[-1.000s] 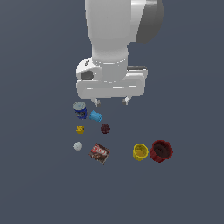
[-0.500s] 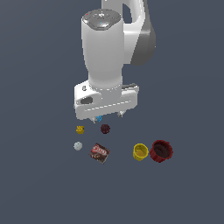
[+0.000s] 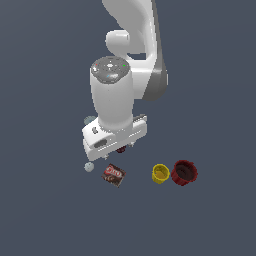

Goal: Pick up a designated object from a clutter of objects.

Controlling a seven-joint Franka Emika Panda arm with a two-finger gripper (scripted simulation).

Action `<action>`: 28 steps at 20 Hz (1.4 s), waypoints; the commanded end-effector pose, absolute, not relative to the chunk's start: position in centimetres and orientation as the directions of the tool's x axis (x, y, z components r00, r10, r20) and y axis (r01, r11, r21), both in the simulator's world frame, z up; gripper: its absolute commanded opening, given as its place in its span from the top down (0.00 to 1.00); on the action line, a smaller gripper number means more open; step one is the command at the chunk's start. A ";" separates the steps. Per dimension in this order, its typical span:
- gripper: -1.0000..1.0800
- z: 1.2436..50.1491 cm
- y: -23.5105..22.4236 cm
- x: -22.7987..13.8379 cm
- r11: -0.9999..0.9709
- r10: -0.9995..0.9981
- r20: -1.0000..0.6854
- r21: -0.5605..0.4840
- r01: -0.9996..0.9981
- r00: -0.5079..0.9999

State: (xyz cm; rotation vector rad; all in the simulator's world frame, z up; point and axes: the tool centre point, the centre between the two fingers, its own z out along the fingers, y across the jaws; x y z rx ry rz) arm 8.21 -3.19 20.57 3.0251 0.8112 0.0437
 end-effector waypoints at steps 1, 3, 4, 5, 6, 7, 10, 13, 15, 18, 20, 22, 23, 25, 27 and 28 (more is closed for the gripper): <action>0.04 19.0 -3.6 8.7 -0.832 0.555 0.020 0.017 0.554 0.832; 0.04 17.7 -3.9 9.0 -0.803 0.595 0.016 0.017 0.595 0.803; 0.04 17.0 -4.1 9.2 -0.788 0.615 0.014 0.017 0.615 0.788; 0.04 16.3 -4.2 9.3 -0.773 0.635 0.013 0.016 0.634 0.773; 0.04 15.7 -4.4 9.5 -0.757 0.654 0.011 0.016 0.653 0.757; 0.04 15.0 -4.5 9.6 -0.740 0.672 0.009 0.015 0.672 0.740; 0.04 13.0 -5.0 10.0 -0.688 0.726 0.005 0.012 0.725 0.688; 0.04 11.2 -5.4 10.2 -0.638 0.770 0.003 0.009 0.770 0.638; 0.04 10.1 -5.6 10.3 -0.608 0.794 0.002 0.007 0.794 0.608; 0.04 8.8 -5.9 10.4 -0.570 0.822 0.001 0.005 0.822 0.570; 0.04 8.0 -6.0 10.5 -0.548 0.836 0.000 0.003 0.836 0.548; 0.04 7.5 -6.2 10.5 -0.531 0.847 0.000 0.002 0.847 0.531; 0.04 7.2 -6.2 10.5 -0.524 0.852 0.000 0.001 0.852 0.524; 0.04 6.9 -6.3 10.5 -0.513 0.858 0.000 0.001 0.858 0.513; 0.04 6.7 -6.3 10.5 -0.507 0.862 0.000 0.000 0.862 0.507; 0.04 6.6 -6.3 10.5 -0.505 0.863 0.000 0.000 0.863 0.505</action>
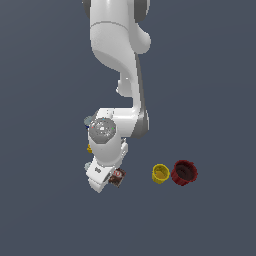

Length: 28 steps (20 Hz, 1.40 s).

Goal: Pick up a designated object from a clutter of objects.

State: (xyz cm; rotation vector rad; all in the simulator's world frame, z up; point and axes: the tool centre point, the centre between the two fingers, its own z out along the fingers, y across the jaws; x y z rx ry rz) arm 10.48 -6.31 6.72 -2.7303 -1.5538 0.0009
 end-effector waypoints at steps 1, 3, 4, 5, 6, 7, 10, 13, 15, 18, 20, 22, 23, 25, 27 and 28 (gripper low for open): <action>0.04 6.6 -6.3 10.5 -0.505 0.863 0.000 0.000 0.863 0.505; 0.04 6.6 -6.3 10.5 -0.508 0.861 0.000 -0.001 0.861 0.508; 0.04 6.5 -6.3 10.5 -0.508 0.861 0.000 -0.001 0.861 0.508; 0.04 6.3 -6.3 10.5 -0.508 0.861 0.000 -0.001 0.861 0.508; 0.04 6.1 -6.3 10.5 -0.508 0.861 0.000 0.000 0.861 0.508; 0.04 5.8 -6.3 10.5 -0.508 0.861 0.000 0.000 0.861 0.508; 0.04 4.4 -6.3 10.4 -0.506 0.862 0.000 0.000 0.862 0.506; 0.04 2.8 -6.3 10.4 -0.505 0.863 0.000 0.000 0.863 0.505; 0.04 2.1 -6.3 10.4 -0.505 0.863 0.000 0.000 0.863 0.505; 0.04 1.6 -6.3 10.4 -0.504 0.863 0.000 0.000 0.863 0.504; 0.04 1.6 -6.3 10.5 -0.504 0.863 0.000 0.000 0.863 0.504; 1.00 1.6 -6.3 10.5 -0.504 0.863 0.000 0.000 0.863 0.504; 1.00 1.6 -6.3 10.5 -0.504 0.863 0.000 0.000 0.863 0.504; 1.00 1.6 -6.3 10.5 -0.504 0.863 0.000 0.000 0.863 0.504; 1.00 1.6 -6.3 10.5 -0.504 0.863 0.000 0.000 0.863 0.504; 1.00 1.6 -6.3 10.5 -0.504 0.863 0.000 0.000 0.863 0.504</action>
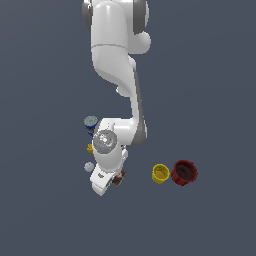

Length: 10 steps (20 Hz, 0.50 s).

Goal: Pick up a designated object from a clutter of objects.

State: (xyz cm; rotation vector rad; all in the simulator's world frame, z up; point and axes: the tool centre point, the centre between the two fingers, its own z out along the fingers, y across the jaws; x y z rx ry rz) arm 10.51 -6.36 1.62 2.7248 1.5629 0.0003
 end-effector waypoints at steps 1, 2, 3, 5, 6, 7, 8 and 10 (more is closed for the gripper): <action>1.00 1.6 -6.3 10.5 -0.504 0.863 0.000 0.000 0.863 0.504; 1.00 1.6 -6.3 10.5 -0.504 0.863 0.000 0.000 0.863 0.504; 1.00 1.6 -6.4 10.5 -0.505 0.863 0.000 0.001 0.863 0.505; 1.00 1.7 -6.4 10.5 -0.505 0.863 0.000 0.001 0.863 0.505; 1.00 1.9 -6.4 10.5 -0.505 0.863 0.000 0.001 0.863 0.505; 1.00 2.1 -6.5 10.5 -0.505 0.863 0.000 0.001 0.863 0.505; 1.00 2.4 -6.6 10.5 -0.505 0.863 0.000 0.001 0.863 0.505; 1.00 3.2 -6.8 10.6 -0.505 0.863 0.000 0.001 0.863 0.505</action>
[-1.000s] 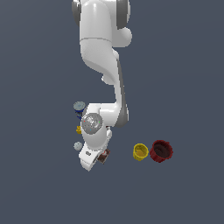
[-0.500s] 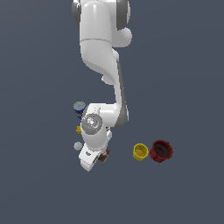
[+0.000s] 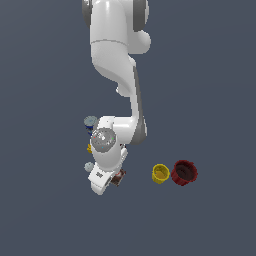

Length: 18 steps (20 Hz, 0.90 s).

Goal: Pick up a designated object from a clutter of objects.

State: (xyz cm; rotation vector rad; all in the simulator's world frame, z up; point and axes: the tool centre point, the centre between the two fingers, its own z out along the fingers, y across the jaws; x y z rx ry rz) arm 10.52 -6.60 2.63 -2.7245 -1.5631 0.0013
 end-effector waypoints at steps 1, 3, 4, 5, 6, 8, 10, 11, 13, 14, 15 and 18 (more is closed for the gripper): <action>1.00 3.7 -6.9 10.6 -0.505 0.863 0.000 0.001 0.863 0.505; 1.00 4.9 -7.2 10.7 -0.505 0.863 0.000 0.001 0.863 0.505; 1.00 5.7 -7.3 10.7 -0.505 0.863 0.000 0.000 0.863 0.505; 1.00 6.4 -7.5 10.8 -0.505 0.863 0.000 0.000 0.863 0.505; 1.00 7.3 -7.7 10.8 -0.505 0.863 0.000 0.000 0.863 0.505; 1.00 9.1 -8.1 10.9 -0.505 0.863 0.000 0.000 0.863 0.505; 1.00 11.2 -8.6 11.0 -0.505 0.863 0.000 0.000 0.863 0.505; 1.00 12.3 -8.9 11.1 -0.505 0.863 0.000 0.000 0.863 0.505; 1.00 14.6 -9.4 11.2 -0.504 0.864 0.000 0.000 0.864 0.504; 1.00 15.8 -9.7 11.3 -0.504 0.864 0.000 0.000 0.864 0.504; 1.00 17.0 -9.9 11.4 -0.504 0.864 0.000 0.000 0.864 0.504; 1.00 20.5 -10.8 11.6 -0.504 0.864 0.001 0.000 0.864 0.504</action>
